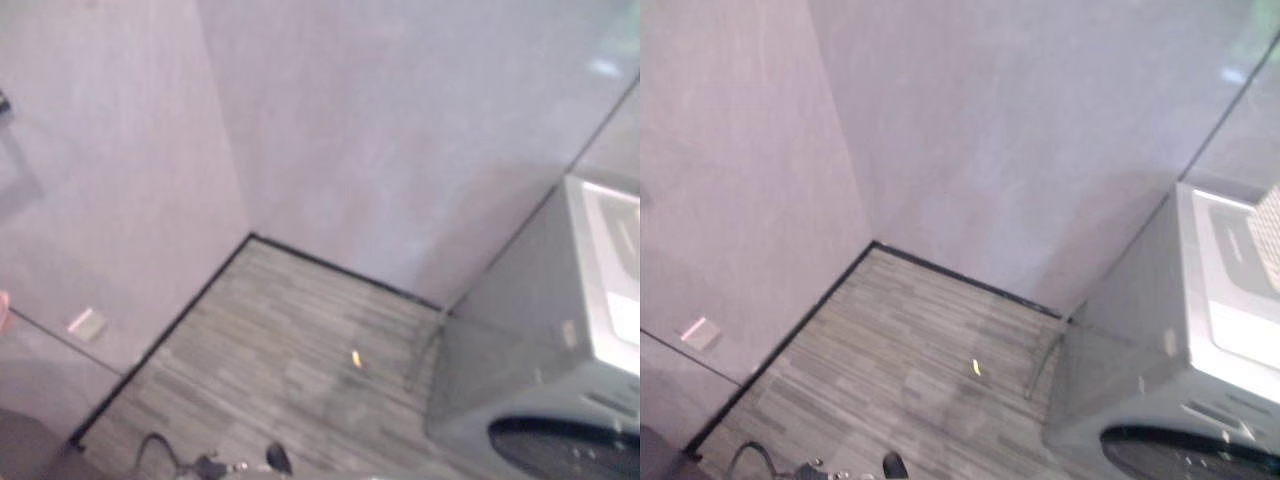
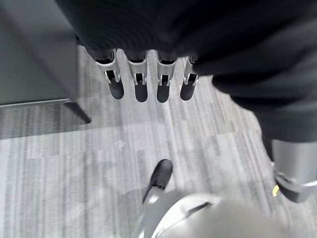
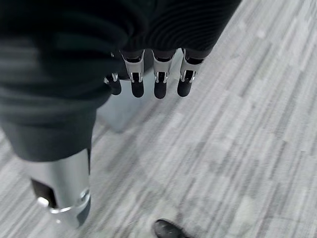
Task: Put brush and paste in cup on sink, flatten towel.
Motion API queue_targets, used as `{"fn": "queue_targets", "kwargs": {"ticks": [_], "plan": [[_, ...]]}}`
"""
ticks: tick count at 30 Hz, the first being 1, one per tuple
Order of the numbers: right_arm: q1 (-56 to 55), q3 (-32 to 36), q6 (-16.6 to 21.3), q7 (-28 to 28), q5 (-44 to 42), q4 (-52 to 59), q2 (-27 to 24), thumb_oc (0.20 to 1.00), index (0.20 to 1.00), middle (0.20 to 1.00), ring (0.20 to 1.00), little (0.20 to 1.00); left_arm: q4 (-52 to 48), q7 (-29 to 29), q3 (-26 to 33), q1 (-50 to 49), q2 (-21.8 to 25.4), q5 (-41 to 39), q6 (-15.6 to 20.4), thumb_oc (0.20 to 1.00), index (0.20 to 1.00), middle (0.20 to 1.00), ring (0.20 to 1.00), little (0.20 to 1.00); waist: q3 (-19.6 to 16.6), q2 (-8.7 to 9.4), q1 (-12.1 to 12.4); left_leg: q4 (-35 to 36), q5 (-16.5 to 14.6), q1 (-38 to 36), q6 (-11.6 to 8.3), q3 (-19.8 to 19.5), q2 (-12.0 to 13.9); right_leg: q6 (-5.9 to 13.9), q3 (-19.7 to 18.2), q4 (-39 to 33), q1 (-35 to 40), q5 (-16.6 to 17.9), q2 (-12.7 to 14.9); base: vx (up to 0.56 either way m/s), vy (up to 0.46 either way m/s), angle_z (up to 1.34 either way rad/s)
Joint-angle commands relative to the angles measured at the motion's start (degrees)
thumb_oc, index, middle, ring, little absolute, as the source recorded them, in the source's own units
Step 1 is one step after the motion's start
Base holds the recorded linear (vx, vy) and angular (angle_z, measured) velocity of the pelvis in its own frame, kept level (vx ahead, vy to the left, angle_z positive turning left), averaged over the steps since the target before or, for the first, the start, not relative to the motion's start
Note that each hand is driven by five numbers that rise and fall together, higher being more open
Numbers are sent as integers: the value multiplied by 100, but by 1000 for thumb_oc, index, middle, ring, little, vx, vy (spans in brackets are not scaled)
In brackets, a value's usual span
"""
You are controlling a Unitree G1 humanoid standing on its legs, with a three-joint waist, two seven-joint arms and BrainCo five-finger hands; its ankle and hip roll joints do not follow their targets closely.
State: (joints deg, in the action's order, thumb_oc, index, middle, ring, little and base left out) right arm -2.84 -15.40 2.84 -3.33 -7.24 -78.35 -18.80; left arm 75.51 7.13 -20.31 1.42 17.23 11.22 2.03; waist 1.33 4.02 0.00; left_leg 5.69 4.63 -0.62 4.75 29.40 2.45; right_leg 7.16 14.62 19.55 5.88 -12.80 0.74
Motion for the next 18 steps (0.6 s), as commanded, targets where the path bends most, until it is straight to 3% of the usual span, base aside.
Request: {"fn": "queue_targets", "kwargs": {"ticks": [1, 2, 4, 7, 11, 14, 16, 18], "plan": [[144, -4, 45, -6, 53, 92, -46, 1000, 1000, 1000, 1000, 1000, -70, 29, -14, 71, 170, 38, 61, 1000, 1000, 1000, 1000, 1000, 12, 308, 255, -438, -209, 366, -192, -193, -263, 586, -378, 194, 348, 2673, 431, 311, 173, 22], [164, -14, 21, 3, 111, 87, -4, 1000, 1000, 1000, 1000, 1000, -80, 23, -47, 120, 195, 4, 70, 1000, 1000, 1000, 1000, 1000, 38, 254, 276, -405, -366, 152, -94, -469, -351, 713, -373, 832, 141, 3014, 562, 410, 218, 35], [209, -63, 17, 6, 132, 144, 67, 1000, 1000, 1000, 1000, 1000, -92, 20, -136, 208, 228, 15, 57, 1000, 1000, 1000, 1000, 1000, 118, 134, 251, -380, -369, -1, -27, -705, -274, 612, -399, 1458, -141, 3110, 465, 285, 122, 56], [190, -85, 24, 1, 111, 316, 132, 1000, 1000, 1000, 1000, 1000, -66, 10, -198, 243, 222, 53, 47, 1000, 1000, 1000, 1000, 1000, 152, 72, 191, -313, -477, -166, -10, -945, -300, 557, -374, 1766, -482, 2943, 526, 141, 43, 61], [73, -184, 98, 31, 69, 703, 215, 1000, 1000, 1000, 1000, 1000, -14, 17, -179, 276, 208, -7, 51, 1000, 1000, 1000, 1000, 1000, 225, 21, 43, -186, -401, -401, -106, -1473, -299, 271, -471, 1186, -1152, 2628, 552, 230, -3, 68], [-13, -287, 141, -5, 58, 778, 215, 1000, 1000, 1000, 1000, 1000, -63, 14, -345, 338, 174, 39, 80, 1000, 1000, 1000, 1000, 1000, 318, -5, -155, -107, -378, -496, -188, -2019, -358, 151, -1039, 765, -1606, 2605, 217, 157, -58, 104], [-81, -374, 133, 4, 126, 657, 199, 1000, 1000, 1000, 1000, 1000, -62, 9, -466, 387, 148, 20, 130, 1000, 1000, 1000, 1000, 1000, 289, 54, -277, -69, -385, -541, -272, -2591, -452, 76, -1601, -97, -1662, 2595, 51, 276, -143, 123], [-137, -389, 119, -19, 175, 537, 198, 1000, 1000, 1000, 1000, 1000, -91, 32, -548, 413, 137, -23, 177, 1000, 1000, 1000, 1000, 1000, 226, 95, -345, -69, -344, -503, -291, -2976, -519, 67, -1888, -631, -1579, 2592, -25, 247, -128, 100]]}}
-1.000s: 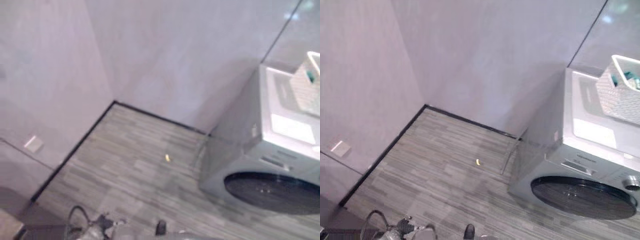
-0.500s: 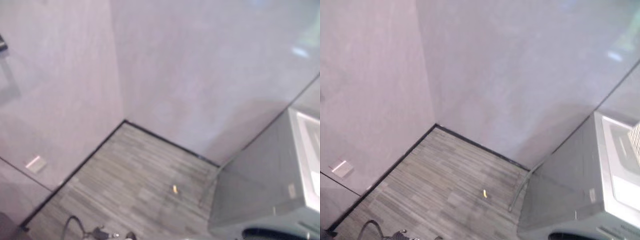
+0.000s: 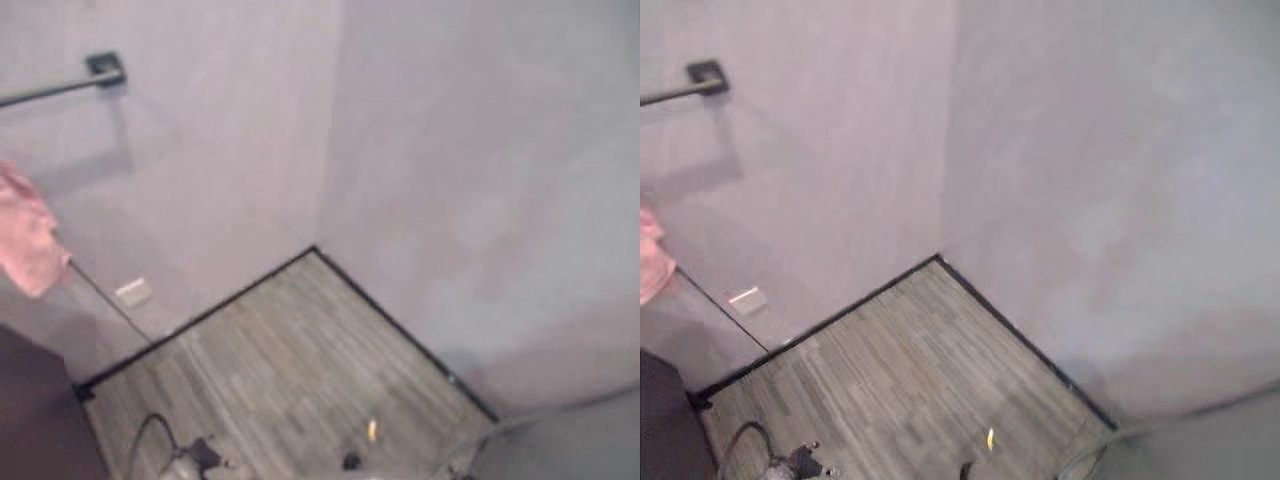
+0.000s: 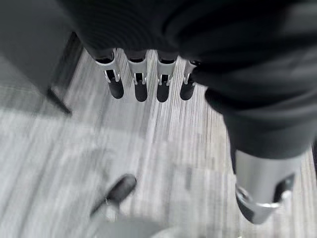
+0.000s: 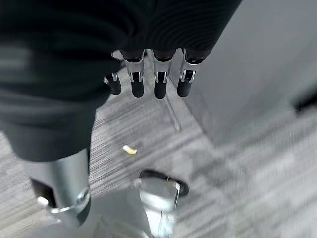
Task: Put brush and paste in cup on sink, flatten towel.
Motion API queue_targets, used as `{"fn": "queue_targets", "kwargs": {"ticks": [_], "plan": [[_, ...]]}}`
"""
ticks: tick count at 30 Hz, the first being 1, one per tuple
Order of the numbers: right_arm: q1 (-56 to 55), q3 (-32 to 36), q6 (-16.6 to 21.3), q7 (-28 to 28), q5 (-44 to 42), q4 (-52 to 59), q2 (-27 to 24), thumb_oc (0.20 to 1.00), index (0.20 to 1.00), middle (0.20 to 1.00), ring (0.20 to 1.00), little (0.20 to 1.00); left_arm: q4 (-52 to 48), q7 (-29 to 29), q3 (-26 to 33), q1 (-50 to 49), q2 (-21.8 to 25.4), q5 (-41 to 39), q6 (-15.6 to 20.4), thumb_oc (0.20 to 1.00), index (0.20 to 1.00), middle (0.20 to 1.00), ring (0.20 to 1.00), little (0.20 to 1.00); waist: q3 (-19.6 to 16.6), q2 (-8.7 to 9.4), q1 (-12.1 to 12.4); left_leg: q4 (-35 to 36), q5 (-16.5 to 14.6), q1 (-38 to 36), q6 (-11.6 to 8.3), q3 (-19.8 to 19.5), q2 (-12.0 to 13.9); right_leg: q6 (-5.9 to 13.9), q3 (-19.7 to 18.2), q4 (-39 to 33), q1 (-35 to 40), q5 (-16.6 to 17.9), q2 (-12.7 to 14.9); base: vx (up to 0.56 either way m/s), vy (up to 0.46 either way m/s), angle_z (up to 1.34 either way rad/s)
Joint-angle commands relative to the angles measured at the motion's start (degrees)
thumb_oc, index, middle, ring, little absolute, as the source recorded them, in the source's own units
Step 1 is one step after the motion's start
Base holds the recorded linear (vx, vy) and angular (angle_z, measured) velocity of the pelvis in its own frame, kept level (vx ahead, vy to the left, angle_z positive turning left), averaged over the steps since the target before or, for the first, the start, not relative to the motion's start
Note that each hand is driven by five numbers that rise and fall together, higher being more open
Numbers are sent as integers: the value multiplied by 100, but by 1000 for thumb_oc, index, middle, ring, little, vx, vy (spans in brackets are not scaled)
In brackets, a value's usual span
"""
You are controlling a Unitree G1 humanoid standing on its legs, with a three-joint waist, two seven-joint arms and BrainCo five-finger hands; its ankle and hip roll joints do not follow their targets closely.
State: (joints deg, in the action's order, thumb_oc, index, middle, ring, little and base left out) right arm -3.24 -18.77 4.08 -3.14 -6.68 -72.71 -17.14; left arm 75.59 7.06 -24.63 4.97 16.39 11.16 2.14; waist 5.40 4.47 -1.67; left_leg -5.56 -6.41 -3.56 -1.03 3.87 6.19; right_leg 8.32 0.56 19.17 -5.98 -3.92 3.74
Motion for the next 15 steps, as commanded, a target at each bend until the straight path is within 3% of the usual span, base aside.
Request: {"fn": "queue_targets", "kwargs": {"ticks": [1, 3, 8, 13, 15], "plan": [[-121, -100, -20, -34, 167, -79, 26, 1000, 1000, 1000, 1000, 1000, -134, 45, -164, 64, 217, -42, 181, 1000, 1000, 1000, 1000, 1000, -202, 70, -192, 1056, 794, -201, 288, -625, -928, -44, -622, -762, -341, 1714, -372, 224, -109, 137], [-160, -175, -18, -49, 241, -186, 37, 1000, 1000, 1000, 1000, 1000, -154, 47, -246, 113, 218, -67, 201, 1000, 1000, 1000, 1000, 1000, -201, 107, -211, 1056, 850, -239, 241, -1055, -969, -55, -660, -841, -112, 1580, -423, 212, -133, 168], [-147, -64, 22, -118, 105, -168, 50, 1000, 1000, 1000, 1000, 1000, -110, 93, -175, 95, 225, -136, 192, 1000, 1000, 1000, 1000, 1000, -275, 154, -184, 1056, 766, -69, 31, -1465, -943, -165, -99, -1255, 273, 975, -308, 96, -136, 110], [33, 138, 118, -195, -215, 18, 6, 1000, 1000, 1000, 1000, 1000, 10, 144, 35, 41, 236, -279, 164, 1000, 1000, 1000, 1000, 1000, -223, 129, -203, 1056, 749, 19, -108, -1485, -801, -293, 232, -1375, 381, 662, -342, 53, -152, 33], [54, 224, 157, -208, -265, 129, -29, 1000, 1000, 1000, 1000, 1000, 13, 167, 118, 59, 189, -343, 150, 1000, 1000, 1000, 1000, 1000, -188, 125, -264, 1039, 796, 77, -175, -1194, -687, -312, 361, -1466, 417, 635, -292, 13, -87, 31]]}}
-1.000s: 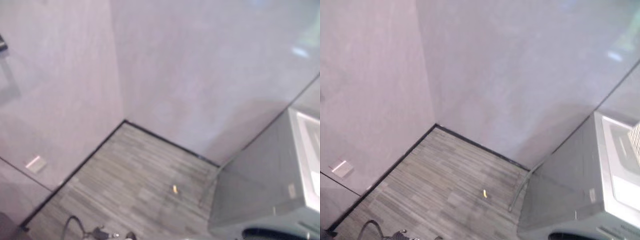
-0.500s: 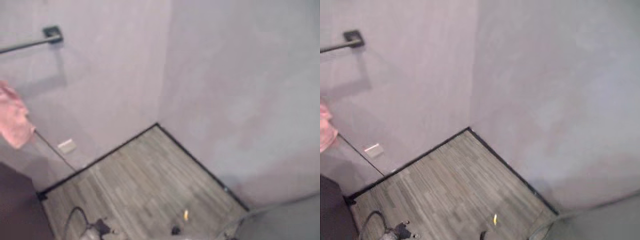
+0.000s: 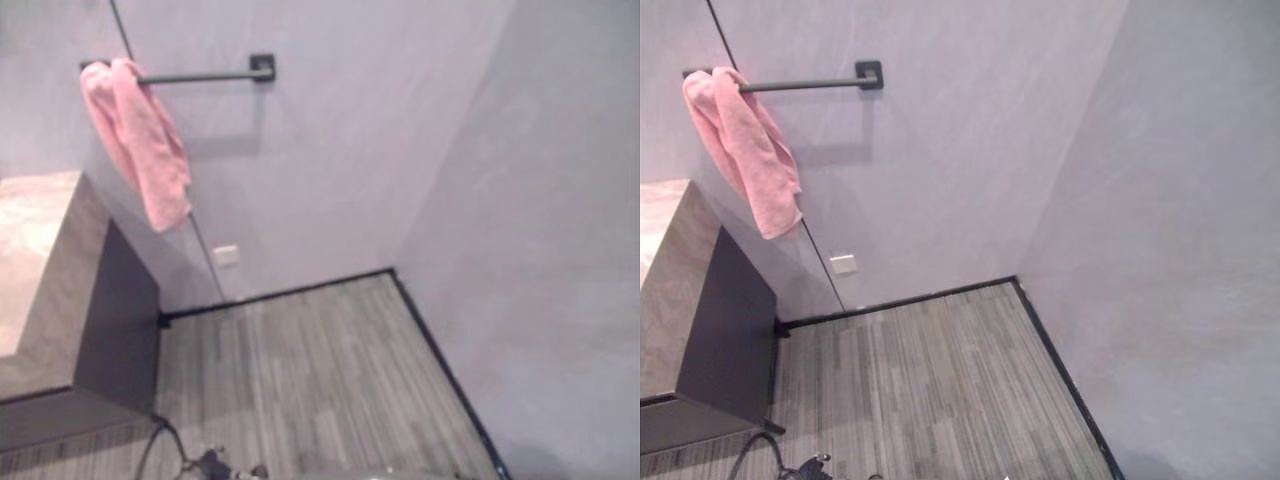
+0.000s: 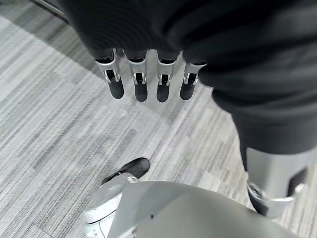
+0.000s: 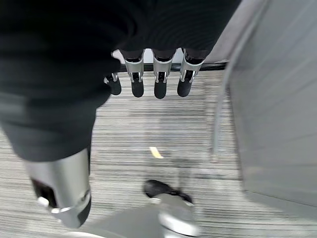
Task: Put brush and paste in cup on sink, flatten towel.
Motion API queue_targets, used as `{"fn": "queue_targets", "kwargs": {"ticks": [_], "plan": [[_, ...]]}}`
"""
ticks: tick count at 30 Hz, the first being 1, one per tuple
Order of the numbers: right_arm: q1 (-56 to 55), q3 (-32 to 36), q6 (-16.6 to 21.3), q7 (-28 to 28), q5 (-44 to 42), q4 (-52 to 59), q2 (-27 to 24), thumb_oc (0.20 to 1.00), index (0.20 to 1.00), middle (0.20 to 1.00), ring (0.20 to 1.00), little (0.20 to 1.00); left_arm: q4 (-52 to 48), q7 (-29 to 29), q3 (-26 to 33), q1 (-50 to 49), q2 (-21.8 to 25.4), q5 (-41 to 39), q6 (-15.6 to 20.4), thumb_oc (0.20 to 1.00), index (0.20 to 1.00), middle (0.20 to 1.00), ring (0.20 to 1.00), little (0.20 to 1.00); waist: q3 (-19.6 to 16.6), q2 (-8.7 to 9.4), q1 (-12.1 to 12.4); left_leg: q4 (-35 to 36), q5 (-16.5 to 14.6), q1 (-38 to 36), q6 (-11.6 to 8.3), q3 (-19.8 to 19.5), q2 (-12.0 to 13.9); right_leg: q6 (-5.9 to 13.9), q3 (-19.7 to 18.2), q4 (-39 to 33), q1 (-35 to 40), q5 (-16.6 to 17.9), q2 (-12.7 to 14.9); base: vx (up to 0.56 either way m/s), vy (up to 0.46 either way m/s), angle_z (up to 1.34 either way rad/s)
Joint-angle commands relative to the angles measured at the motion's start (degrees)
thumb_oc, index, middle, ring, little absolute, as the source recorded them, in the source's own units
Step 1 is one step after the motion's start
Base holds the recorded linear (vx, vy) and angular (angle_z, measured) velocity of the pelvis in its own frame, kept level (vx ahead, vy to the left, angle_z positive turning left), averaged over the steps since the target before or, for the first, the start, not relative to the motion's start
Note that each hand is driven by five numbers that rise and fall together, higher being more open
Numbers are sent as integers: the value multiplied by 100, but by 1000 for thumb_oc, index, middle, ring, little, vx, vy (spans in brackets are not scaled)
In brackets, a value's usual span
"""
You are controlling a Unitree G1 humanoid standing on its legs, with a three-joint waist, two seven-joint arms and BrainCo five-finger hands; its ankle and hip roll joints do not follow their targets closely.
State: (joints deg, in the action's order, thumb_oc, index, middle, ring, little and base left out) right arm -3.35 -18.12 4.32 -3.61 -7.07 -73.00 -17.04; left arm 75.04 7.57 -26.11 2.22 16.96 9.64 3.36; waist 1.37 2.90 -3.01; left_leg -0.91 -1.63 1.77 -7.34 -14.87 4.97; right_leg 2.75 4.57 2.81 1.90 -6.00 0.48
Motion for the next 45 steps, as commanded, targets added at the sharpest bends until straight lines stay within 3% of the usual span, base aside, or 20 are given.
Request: {"fn": "queue_targets", "kwargs": {"ticks": [1, 5, 9, 12, 17, 26, 31, 33, 34, 36, 38, 39, 41, 43, 45], "plan": [[55, 200, 141, -159, -221, 166, -59, 1000, 1000, 1000, 1000, 1000, 61, 119, 308, 344, 103, -237, 15, 1000, 1000, 1000, 1000, 1000, 238, 285, -198, 497, 312, -455, 433, 1137, -467, 253, 66, 116, -312, 845, 90, -16, -48, 38], [3, 357, 82, -168, -165, 24, -113, 1000, 1000, 1000, 1000, 1000, -30, 111, 402, 398, 72, -241, -21, 1000, 1000, 1000, 1000, 1000, 204, 263, -486, 182, 276, -452, 407, 2995, -102, 248, 373, -11, -306, 893, 228, -37, -37, 80], [-62, 546, -35, -231, 44, -257, -152, 1000, 1000, 1000, 1000, 1000, -47, 122, 438, 402, 4, -205, -57, 1000, 1000, 1000, 1000, 1000, 121, 81, -588, 565, 592, -607, 269, 3556, 46, 261, 592, -130, -170, 935, 228, 33, 23, 61], [-45, 589, -67, -248, 130, -306, -193, 1000, 1000, 1000, 1000, 1000, -60, 125, 422, 360, -15, -168, -54, 1000, 1000, 1000, 1000, 1000, 113, 59, -590, 573, 655, -666, 240, 3551, 56, 280, 597, -178, -58, 1001, 248, 75, 43, 26], [41, 662, -81, -225, 179, -268, -175, 1000, 1000, 1000, 1000, 1000, -22, 122, 531, 171, -76, -121, -66, 1000, 1000, 1000, 1000, 1000, 37, -38, -500, 591, 314, -809, 344, 3430, -40, 313, 461, -267, 109, 908, 314, 85, 119, -7], [146, 655, -116, -169, 238, -202, -103, 1000, 1000, 1000, 1000, 1000, -20, 91, 522, 88, -163, -74, -62, 1000, 1000, 1000, 1000, 1000, 46, -105, -366, 591, 91, -815, 531, 3398, -259, 469, 398, -149, 110, 961, 567, 43, 149, -3], [253, 636, -154, -164, 264, -211, -34, 1000, 1000, 1000, 1000, 1000, -63, 19, 322, 150, -200, 71, -49, 1000, 1000, 1000, 1000, 1000, 217, -160, -318, 591, -70, -803, 764, 3270, -473, 637, 335, 754, -271, 1087, 800, 22, 218, 0], [241, 646, -161, -137, 279, -218, 3, 1000, 1000, 1000, 1000, 1000, -103, -24, 187, 196, -218, 181, -42, 1000, 1000, 1000, 1000, 1000, 353, -181, -350, 591, -156, -920, 900, 3141, -620, 709, 274, 1493, -519, 1360, 950, 48, 230, 3], [243, 646, -161, -137, 279, -218, 4, 1000, 1000, 1000, 1000, 1000, -103, -24, 188, 198, -217, 181, -42, 1000, 1000, 1000, 1000, 1000, 340, -185, -344, 591, -144, -899, 897, 3149, -613, 702, 270, 1478, -536, 1380, 942, 40, 133, 19], [219, 643, -148, -128, 260, -170, 16, 1000, 1000, 1000, 1000, 1000, -167, -44, 87, 211, -213, 237, -41, 1000, 1000, 1000, 1000, 1000, 469, -265, -430, 591, -181, -983, 1002, 3024, -669, 680, 113, 2261, -883, 1773, 971, 57, 210, 29], [219, 636, -142, -127, 253, -158, 24, 1000, 1000, 1000, 1000, 1000, -171, -66, 91, 212, -209, 224, -44, 1000, 1000, 1000, 1000, 1000, 509, -298, -457, 591, -199, -1006, 1015, 3017, -663, 671, 63, 2487, -1003, 1726, 934, 63, 141, 31], [188, 637, -123, -118, 201, -164, 32, 1000, 1000, 1000, 1000, 1000, -150, -115, 61, 202, -214, 265, -51, 1000, 1000, 1000, 1000, 1000, 548, -332, -580, 591, -206, -1072, 1015, 2874, -693, 626, -285, 2588, -1183, 1495, 572, 75, 57, 24], [168, 637, -115, -107, 173, -164, 38, 1000, 1000, 1000, 1000, 1000, -134, -120, 60, 209, -211, 281, -50, 1000, 1000, 1000, 1000, 1000, 523, -342, -606, 591, -202, -1079, 1000, 2847, -706, 569, -330, 2358, -1263, 1393, 435, 119, 63, 26], [116, 631, -121, -127, 198, -205, 69, 1000, 1000, 1000, 1000, 1000, -45, -118, 127, 218, -175, 283, -65, 1000, 1000, 1000, 1000, 1000, 495, -300, -575, 591, -290, -1116, 949, 2872, -744, 521, 28, 1466, -1307, 1274, 542, 167, 8, 29], [111, 628, -123, -131, 191, -215, 67, 1000, 1000, 1000, 1000, 1000, -29, -128, 133, 221, -180, 281, -63, 1000, 1000, 1000, 1000, 1000, 504, -302, -623, 591, -321, -1129, 929, 2810, -746, 531, -80, 1175, -1378, 1318, 457, 117, -18, 4]]}}
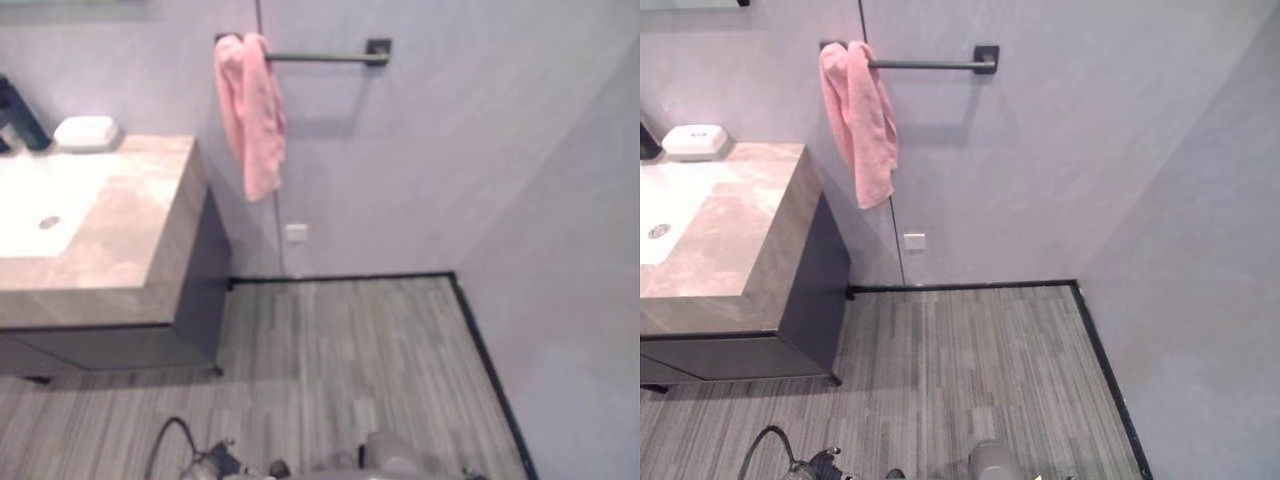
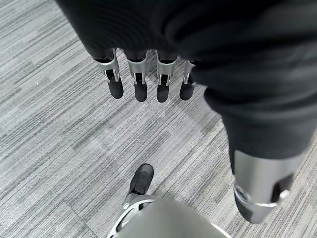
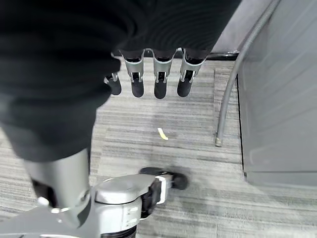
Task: Put brush and paste in cup on sink, flatten towel.
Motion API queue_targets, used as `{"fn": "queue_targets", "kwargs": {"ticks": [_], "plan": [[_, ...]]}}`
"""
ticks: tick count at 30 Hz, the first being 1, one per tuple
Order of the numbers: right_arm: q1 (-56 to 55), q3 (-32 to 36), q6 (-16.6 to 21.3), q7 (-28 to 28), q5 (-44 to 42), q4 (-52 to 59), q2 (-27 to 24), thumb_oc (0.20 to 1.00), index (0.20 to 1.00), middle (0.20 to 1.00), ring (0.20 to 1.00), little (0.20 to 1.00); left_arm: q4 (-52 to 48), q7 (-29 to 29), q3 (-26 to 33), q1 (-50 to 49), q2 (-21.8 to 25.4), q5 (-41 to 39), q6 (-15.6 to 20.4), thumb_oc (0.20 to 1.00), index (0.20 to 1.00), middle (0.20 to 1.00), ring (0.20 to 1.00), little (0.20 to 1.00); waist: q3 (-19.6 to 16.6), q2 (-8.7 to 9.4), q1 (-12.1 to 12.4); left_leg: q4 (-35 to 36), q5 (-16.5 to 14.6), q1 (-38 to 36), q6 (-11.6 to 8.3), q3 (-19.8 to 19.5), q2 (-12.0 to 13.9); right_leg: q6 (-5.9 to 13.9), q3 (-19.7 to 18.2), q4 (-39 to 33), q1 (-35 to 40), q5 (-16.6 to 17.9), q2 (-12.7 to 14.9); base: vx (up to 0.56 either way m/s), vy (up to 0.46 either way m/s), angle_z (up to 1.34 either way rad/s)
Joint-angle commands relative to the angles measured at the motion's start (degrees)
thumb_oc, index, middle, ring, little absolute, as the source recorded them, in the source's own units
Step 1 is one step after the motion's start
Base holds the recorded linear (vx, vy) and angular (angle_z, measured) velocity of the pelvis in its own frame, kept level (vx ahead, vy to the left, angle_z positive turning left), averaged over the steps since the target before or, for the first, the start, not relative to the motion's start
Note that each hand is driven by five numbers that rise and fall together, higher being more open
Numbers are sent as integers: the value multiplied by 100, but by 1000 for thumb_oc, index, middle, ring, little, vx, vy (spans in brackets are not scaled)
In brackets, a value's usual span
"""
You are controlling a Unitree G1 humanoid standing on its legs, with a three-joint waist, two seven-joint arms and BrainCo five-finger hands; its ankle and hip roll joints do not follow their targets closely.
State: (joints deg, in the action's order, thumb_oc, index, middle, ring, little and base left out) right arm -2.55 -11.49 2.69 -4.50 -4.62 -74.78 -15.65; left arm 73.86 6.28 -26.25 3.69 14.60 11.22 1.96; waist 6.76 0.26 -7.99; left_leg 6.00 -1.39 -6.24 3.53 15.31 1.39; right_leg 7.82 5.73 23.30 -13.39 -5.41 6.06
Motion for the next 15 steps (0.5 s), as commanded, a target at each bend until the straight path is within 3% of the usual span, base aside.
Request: {"fn": "queue_targets", "kwargs": {"ticks": [1, 2, 6, 10, 11, 15], "plan": [[33, -28, 42, -48, -62, -39, -77, 1000, 1000, 1000, 1000, 1000, 88, -2, 157, 87, 59, 124, 90, 1000, 1000, 1000, 1000, 1000, -17, -13, -157, -100, -365, -347, -179, -242, -415, 55, -290, -1120, 81, 1336, -127, 230, -50, 5], [48, -18, 32, -62, -49, -44, -82, 1000, 1000, 1000, 1000, 1000, 98, -8, 164, 118, 51, 141, 99, 1000, 1000, 1000, 1000, 1000, 22, 20, -206, -100, -437, -443, -236, -286, -413, 137, -353, -1651, -71, 1602, -63, 189, -46, 17], [3, -5, -1, -47, 55, -87, -86, 1000, 1000, 1000, 1000, 1000, 139, -23, 209, 72, 36, 158, 111, 1000, 1000, 1000, 1000, 1000, 13, 47, -252, -100, -600, -722, -309, -390, -390, 229, -146, -2169, -131, 1893, 48, 278, -82, 22], [-58, -18, 3, -33, 86, -93, -111, 1000, 1000, 1000, 1000, 1000, 202, -47, 256, -10, 6, 157, 83, 1000, 1000, 1000, 1000, 1000, -167, 44, -250, -100, -614, -962, -389, -512, -302, 95, 32, -2203, 102, 1756, -139, 270, -118, 9], [-12, -29, 22, -37, 51, -79, -140, 1000, 1000, 1000, 1000, 1000, 229, -32, 304, -20, 3, 109, 69, 1000, 1000, 1000, 1000, 1000, -231, -6, -244, -100, -458, -1017, -437, -539, -178, 16, 95, -2012, 134, 1598, -291, 155, -104, -5], [32, 6, 54, -51, -70, -45, -204, 1000, 1000, 1000, 1000, 1000, 215, -58, 266, 3, 2, 91, 66, 1000, 1000, 1000, 1000, 1000, -317, -105, -286, -268, -182, -1078, -606, -611, 41, -166, 140, -1845, 207, 1296, -465, 234, -143, -4]]}}
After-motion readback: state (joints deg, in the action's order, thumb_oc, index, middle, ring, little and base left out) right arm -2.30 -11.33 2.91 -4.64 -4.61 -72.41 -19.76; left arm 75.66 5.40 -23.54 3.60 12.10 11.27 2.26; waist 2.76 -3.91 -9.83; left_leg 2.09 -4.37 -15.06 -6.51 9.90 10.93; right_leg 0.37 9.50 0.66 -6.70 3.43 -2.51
